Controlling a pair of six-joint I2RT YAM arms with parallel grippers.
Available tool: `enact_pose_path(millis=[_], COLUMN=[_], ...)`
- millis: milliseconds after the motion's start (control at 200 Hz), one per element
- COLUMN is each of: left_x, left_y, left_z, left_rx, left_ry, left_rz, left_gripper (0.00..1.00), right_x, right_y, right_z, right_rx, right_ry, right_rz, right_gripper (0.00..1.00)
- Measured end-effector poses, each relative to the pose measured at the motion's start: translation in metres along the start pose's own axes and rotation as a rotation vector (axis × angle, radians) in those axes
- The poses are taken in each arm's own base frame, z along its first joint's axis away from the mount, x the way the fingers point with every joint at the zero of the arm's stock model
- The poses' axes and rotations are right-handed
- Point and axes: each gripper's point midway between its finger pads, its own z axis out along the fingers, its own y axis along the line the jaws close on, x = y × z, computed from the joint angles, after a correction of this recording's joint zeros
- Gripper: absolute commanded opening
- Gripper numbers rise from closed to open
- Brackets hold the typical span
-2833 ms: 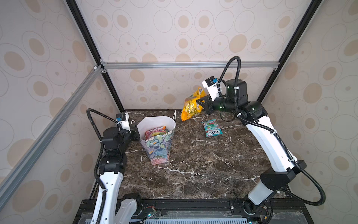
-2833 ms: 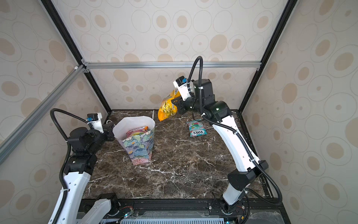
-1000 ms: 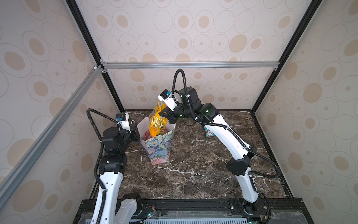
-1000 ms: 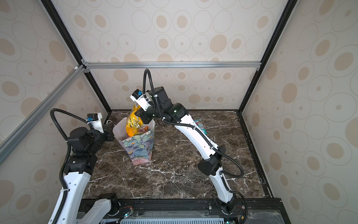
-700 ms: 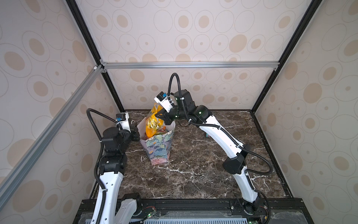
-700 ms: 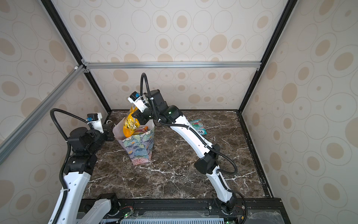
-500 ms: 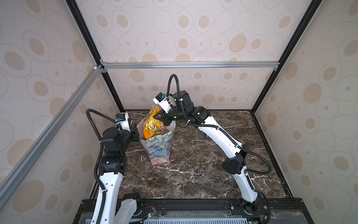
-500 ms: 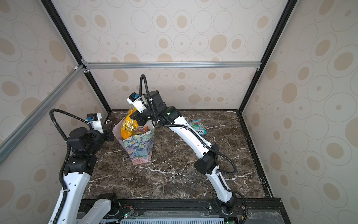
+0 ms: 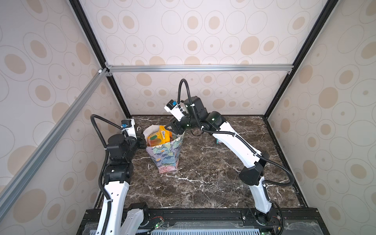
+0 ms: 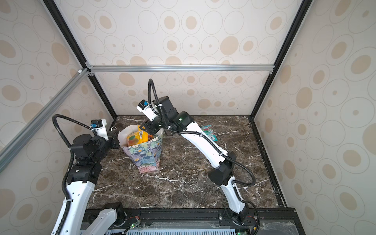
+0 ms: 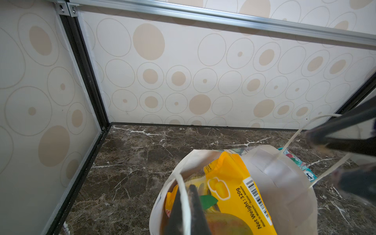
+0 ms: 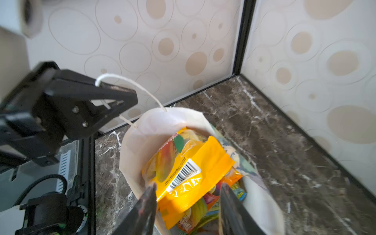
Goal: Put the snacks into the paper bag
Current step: 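Lower the mango packet into the bag and open the right gripper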
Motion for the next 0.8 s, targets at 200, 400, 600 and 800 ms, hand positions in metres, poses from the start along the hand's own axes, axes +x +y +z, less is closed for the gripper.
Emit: enact_pose_path(millis=[200, 400, 600, 800], left_x=[0.0, 0.0, -0.001, -0.001], left_y=[0.0, 0.0, 0.003, 0.01], left_z=[0.0, 0.0, -0.002, -0.009], left_rx=[0.0, 0.0, -0.019, -0.067], left_ry=[0.0, 0.0, -0.007, -0.02], left_rz=[0.0, 0.0, 0.001, 0.003], left_gripper=[0.0, 0.0, 0.0, 0.0], right_x=[-0.036, -0.019, 0.024, 0.043], right_y=[0.007, 0.016, 0.01, -0.03], right_z=[-0.03, 0.007, 0.05, 0.041], right_rx=[0.025, 0.021, 0.057, 0.292], right_ry=[-0.102, -0.059, 0.062, 0.159], right_rz=[-0.013, -0.005, 0.0, -0.107], right_gripper=[0.48, 0.53, 0.62, 0.68])
